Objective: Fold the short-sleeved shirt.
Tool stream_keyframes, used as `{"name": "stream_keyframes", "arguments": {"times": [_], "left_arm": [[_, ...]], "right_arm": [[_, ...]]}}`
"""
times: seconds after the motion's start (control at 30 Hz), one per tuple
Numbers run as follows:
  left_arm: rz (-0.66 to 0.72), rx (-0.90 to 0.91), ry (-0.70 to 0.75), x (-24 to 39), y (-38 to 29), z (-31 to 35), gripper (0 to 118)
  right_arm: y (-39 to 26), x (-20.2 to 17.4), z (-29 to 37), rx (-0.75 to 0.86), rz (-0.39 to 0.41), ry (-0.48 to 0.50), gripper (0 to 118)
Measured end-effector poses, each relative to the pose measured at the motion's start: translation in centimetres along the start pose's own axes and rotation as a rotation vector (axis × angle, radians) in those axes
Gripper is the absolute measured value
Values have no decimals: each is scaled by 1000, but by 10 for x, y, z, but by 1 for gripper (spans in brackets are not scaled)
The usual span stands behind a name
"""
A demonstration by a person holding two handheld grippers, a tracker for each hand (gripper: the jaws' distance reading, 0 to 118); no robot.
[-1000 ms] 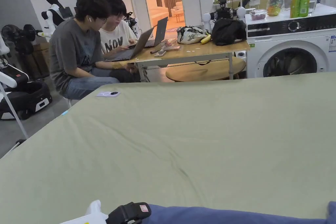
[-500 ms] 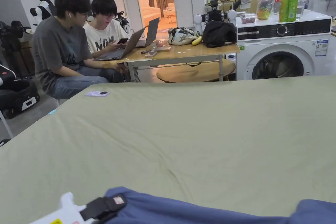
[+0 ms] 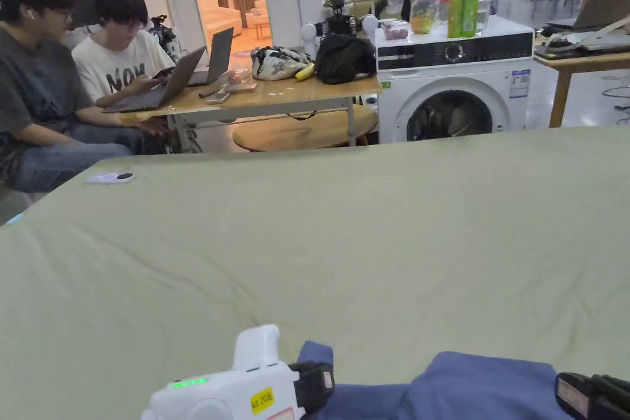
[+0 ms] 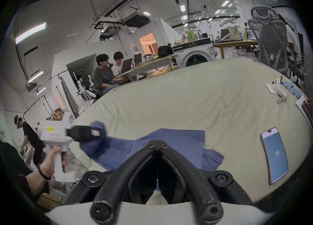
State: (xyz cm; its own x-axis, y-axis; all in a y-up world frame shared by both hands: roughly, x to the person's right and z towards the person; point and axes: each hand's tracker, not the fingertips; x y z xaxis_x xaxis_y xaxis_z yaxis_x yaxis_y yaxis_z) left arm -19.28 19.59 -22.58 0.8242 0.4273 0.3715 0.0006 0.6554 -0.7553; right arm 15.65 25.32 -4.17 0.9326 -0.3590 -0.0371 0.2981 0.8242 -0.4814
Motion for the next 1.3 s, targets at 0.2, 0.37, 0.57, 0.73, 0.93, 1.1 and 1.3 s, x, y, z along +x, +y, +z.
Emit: {"name": "stream_keyframes", "arguments": {"times": [0.2,0.37,0.57,0.73,0.93,1.1,1.3], "left_arm": [[83,116,-314,1,5,18,61],[114,107,-152,-19,0,18,1],[48,-245,-159,-7,-44,-60,0],[71,-71,-273,-19,-19,-10,1],[295,102,-217,-102,-3,59,73],[576,120,-201,-161,-28,59,73],[699,-5,-355,-140,-47,8,10]], "right_arm": [[-12,14,3,-44,27,-33,0],[-18,22,1,-55,-22,-28,0],[-24,22,-5,-82,-64,-5,0],[-26,18,-13,-108,-31,0,0],[-24,16,-19,-117,-39,31,0],[-26,10,-20,-133,-14,26,0],[-24,8,-17,-144,-13,16,0]]}}
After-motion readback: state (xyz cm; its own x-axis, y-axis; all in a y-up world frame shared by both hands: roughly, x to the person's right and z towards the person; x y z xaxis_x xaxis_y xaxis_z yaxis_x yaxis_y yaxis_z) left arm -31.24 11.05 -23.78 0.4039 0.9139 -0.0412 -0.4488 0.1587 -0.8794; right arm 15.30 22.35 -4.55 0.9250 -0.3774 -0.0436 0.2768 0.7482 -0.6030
